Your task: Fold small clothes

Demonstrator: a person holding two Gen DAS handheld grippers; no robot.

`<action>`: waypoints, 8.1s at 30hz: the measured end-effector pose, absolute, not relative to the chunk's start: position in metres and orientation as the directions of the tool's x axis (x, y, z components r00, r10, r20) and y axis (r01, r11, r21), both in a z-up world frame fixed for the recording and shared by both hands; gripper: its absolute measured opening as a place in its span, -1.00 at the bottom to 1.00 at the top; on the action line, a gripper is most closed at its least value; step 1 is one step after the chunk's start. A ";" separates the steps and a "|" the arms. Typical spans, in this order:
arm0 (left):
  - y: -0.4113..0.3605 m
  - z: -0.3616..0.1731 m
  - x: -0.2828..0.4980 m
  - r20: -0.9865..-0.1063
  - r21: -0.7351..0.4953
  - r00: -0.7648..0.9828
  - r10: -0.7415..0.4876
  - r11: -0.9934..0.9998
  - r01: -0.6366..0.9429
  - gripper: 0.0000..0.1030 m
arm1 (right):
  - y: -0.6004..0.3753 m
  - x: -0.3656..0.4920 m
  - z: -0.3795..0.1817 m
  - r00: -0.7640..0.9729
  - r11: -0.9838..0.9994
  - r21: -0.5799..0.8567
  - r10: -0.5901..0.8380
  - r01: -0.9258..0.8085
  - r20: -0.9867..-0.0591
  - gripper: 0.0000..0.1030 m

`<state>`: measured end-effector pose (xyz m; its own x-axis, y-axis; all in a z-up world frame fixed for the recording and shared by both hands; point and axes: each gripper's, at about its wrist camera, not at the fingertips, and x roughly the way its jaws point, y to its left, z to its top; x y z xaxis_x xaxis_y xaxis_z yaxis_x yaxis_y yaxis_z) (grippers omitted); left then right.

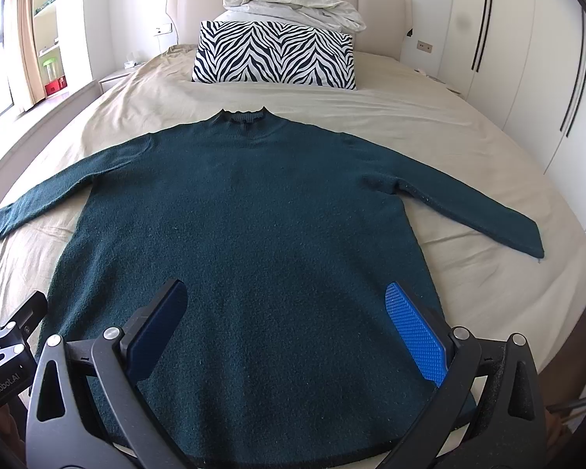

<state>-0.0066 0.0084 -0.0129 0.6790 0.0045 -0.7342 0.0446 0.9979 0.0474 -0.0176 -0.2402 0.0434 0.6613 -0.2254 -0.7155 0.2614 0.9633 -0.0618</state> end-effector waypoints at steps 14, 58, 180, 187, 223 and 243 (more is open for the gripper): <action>0.016 -0.018 -0.007 -0.735 0.041 0.678 0.005 0.998 0.037 1.00 | -0.234 -0.016 0.043 0.661 0.963 -0.069 -0.230 0.261 -0.714 1.00; -0.011 -0.032 0.030 -0.762 -0.027 0.642 -0.086 0.994 0.101 1.00 | -0.286 0.003 0.028 0.666 0.950 0.028 -0.198 0.312 -0.719 1.00; -0.033 -0.134 0.274 -0.610 -0.578 0.563 -0.558 0.799 0.165 -0.71 | -0.583 0.239 -0.114 0.734 0.356 0.895 0.527 0.267 -0.429 0.28; -0.025 -0.133 0.270 -0.583 -0.603 0.596 -0.552 0.786 0.137 -0.72 | -0.572 0.203 -0.120 0.692 0.430 0.871 0.554 0.239 -0.463 0.28; 0.333 -0.152 0.121 -0.429 -0.903 0.887 -0.171 0.077 -0.422 0.22 | -0.394 0.034 -0.062 0.669 0.488 0.864 0.601 0.128 -0.438 0.33; -0.019 -0.081 0.199 -0.660 0.042 0.722 -0.208 0.949 0.312 -0.82 | -0.360 0.097 -0.052 0.616 0.529 0.844 0.635 0.094 -0.466 0.33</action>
